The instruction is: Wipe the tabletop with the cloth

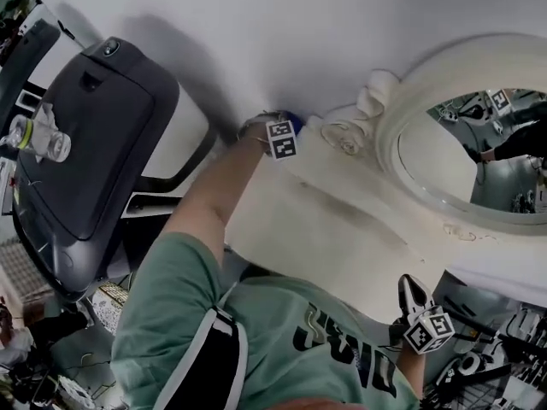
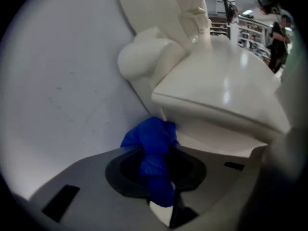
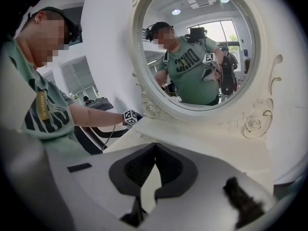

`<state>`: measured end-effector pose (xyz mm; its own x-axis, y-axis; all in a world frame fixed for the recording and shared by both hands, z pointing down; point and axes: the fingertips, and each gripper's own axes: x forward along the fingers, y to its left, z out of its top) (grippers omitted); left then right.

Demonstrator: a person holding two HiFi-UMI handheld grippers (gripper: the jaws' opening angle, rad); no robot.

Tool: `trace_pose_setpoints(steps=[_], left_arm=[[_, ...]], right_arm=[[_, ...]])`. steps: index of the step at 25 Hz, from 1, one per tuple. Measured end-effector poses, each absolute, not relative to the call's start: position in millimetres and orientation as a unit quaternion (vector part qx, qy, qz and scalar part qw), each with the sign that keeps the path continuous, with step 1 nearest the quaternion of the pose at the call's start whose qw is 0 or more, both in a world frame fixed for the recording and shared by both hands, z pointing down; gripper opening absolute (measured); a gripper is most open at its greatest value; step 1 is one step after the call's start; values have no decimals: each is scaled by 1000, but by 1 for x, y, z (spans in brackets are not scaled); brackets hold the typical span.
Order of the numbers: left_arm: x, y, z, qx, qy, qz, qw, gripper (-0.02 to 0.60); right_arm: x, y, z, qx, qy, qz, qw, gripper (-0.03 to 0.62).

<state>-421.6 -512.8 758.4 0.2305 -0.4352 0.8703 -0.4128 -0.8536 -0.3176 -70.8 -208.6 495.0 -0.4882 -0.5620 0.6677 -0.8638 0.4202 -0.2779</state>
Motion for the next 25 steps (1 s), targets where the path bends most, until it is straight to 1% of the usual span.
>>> trace_pose_setpoints(steps=[4, 8, 12, 15, 19, 23, 25], left_arm=[[-415, -519, 763, -792, 249, -557, 30, 97], [-411, -493, 761, -795, 232, -558, 52, 89], [-432, -420, 759, -783, 201, -580, 98, 84], [-439, -330, 756, -777, 170, -597, 105, 84], [-435, -184, 752, -772, 174, -607, 65, 84], [-447, -34, 765, -738, 160, -656, -8, 91], [-457, 25, 775, -718, 163, -674, -51, 92]], right_arm=[[-66, -214, 496, 452, -798, 316, 243, 12], [-70, -209, 502, 437, -807, 315, 240, 12], [-70, -203, 500, 410, -831, 300, 228, 12], [-61, -187, 493, 393, -846, 290, 215, 12], [-41, -141, 483, 363, -869, 267, 203, 12], [-4, -84, 471, 344, -882, 252, 199, 12], [14, -65, 474, 344, -884, 258, 185, 12]])
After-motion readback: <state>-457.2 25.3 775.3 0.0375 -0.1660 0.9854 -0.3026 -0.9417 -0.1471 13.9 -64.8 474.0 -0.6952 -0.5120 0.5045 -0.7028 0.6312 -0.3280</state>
